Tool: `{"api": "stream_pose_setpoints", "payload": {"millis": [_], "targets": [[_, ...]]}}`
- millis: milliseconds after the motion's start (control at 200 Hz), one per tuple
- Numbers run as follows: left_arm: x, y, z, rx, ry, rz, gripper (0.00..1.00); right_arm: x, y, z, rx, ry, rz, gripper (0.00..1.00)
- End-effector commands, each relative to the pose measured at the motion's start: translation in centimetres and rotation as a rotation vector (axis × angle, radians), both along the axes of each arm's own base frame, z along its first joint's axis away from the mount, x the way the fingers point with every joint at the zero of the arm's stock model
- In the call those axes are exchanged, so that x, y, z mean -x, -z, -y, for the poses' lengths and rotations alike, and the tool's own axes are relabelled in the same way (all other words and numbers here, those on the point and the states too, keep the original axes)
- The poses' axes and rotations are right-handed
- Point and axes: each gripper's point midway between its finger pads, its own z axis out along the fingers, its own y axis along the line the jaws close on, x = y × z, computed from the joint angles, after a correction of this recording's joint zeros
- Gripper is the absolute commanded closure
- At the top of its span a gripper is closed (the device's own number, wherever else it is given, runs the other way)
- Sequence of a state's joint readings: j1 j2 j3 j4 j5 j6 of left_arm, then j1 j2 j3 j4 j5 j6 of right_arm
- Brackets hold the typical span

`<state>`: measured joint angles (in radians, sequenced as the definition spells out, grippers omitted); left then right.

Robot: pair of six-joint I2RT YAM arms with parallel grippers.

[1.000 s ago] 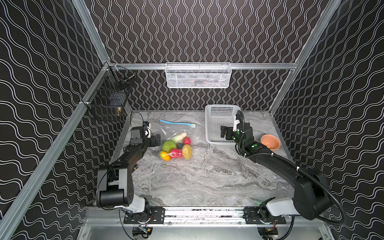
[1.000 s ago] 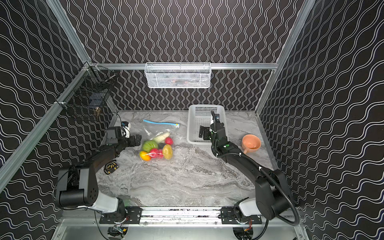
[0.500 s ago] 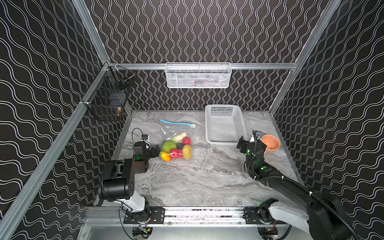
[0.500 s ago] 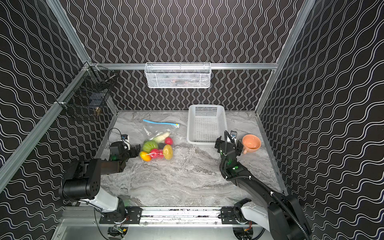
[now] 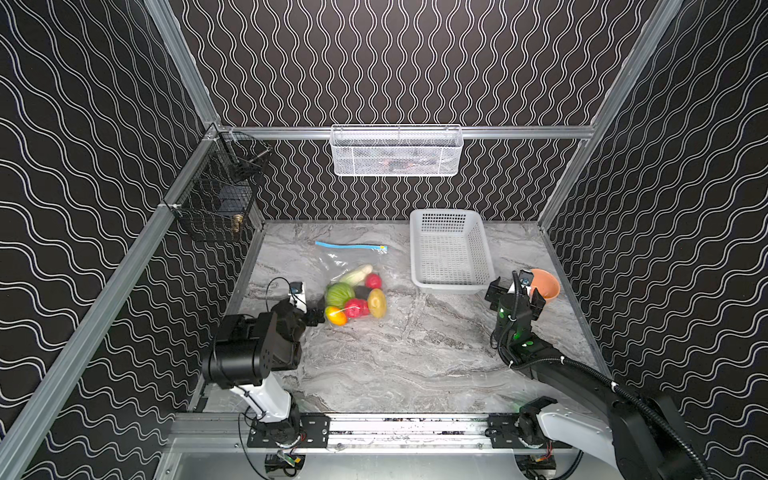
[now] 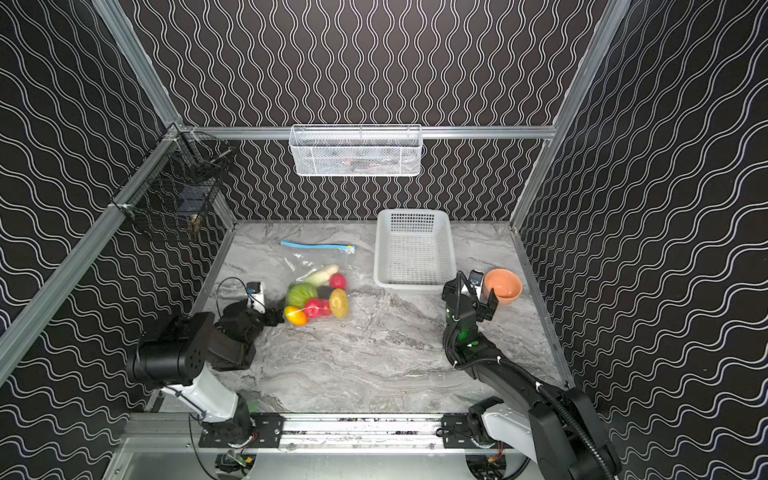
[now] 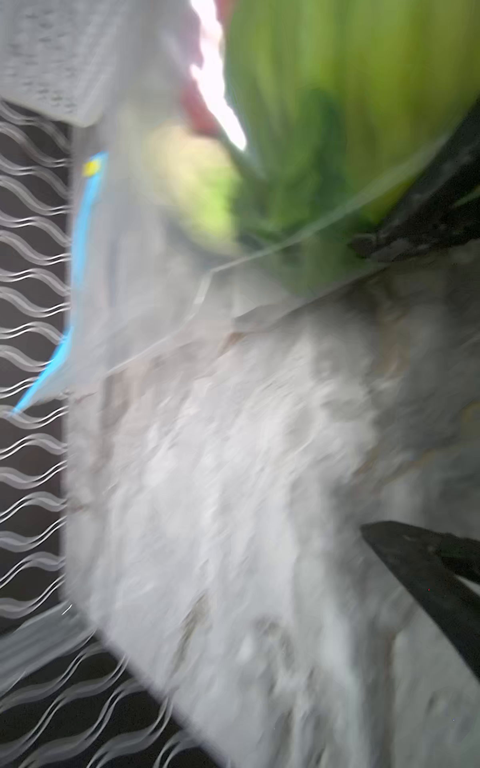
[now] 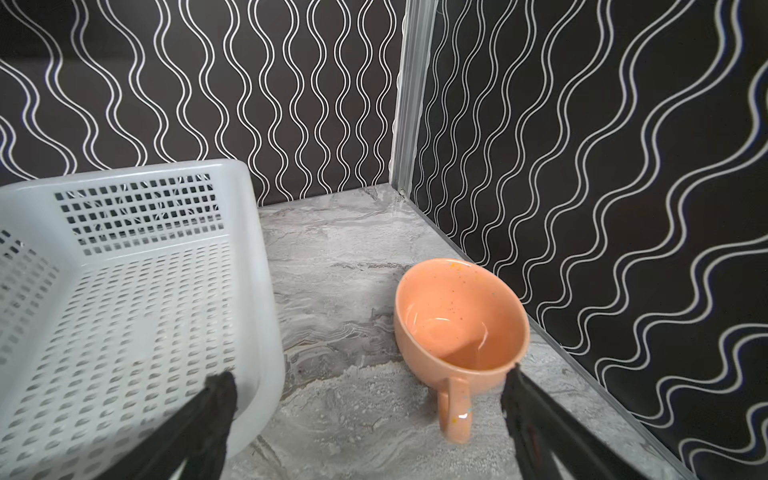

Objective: Place the food in the zip-top bag and seal the zipper

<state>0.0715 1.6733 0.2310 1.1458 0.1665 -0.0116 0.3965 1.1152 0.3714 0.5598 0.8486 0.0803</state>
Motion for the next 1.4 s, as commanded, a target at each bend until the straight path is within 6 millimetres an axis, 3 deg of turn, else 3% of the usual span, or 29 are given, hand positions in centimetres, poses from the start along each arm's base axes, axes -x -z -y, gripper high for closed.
{"api": "stream_pose_setpoints", "payload": {"millis": [0,385,656,981,1131,1181,1261,1391], "targets": [[-2.0,-3.4,-0.4,-0.035,-0.016,0.121,0.01,0.0,-0.6,0.6,-0.001,0.024,0.055,0.01],[-2.5,-3.1,-0.1,-0.052,-0.018,0.099,0.01,1.5,0.4,3.4,0.057,0.046,0.227,0.01],[-2.5,-3.1,-0.2,-0.053,-0.021,0.100,0.01,0.8,1.4,3.6,0.114,0.057,0.259,0.01],[-2.7,-3.1,-0.1,-0.060,-0.028,0.093,0.01,-0.3,2.5,2.9,0.062,-0.096,0.220,0.01],[-2.7,-3.0,-0.2,-0.064,-0.032,0.089,0.01,-1.5,3.6,3.0,-0.004,-0.170,0.167,0.01],[-2.7,-3.1,-0.1,-0.065,-0.031,0.090,0.01,-1.9,5.0,3.2,-0.054,-0.194,0.119,0.00],[-2.7,-3.0,-0.1,-0.066,-0.032,0.087,0.01,-2.7,4.6,3.6,-0.035,-0.198,0.151,0.01],[-2.8,-2.9,0.0,-0.070,-0.029,0.080,0.01,-4.5,6.2,3.2,-0.095,-0.256,0.030,0.01]]}}
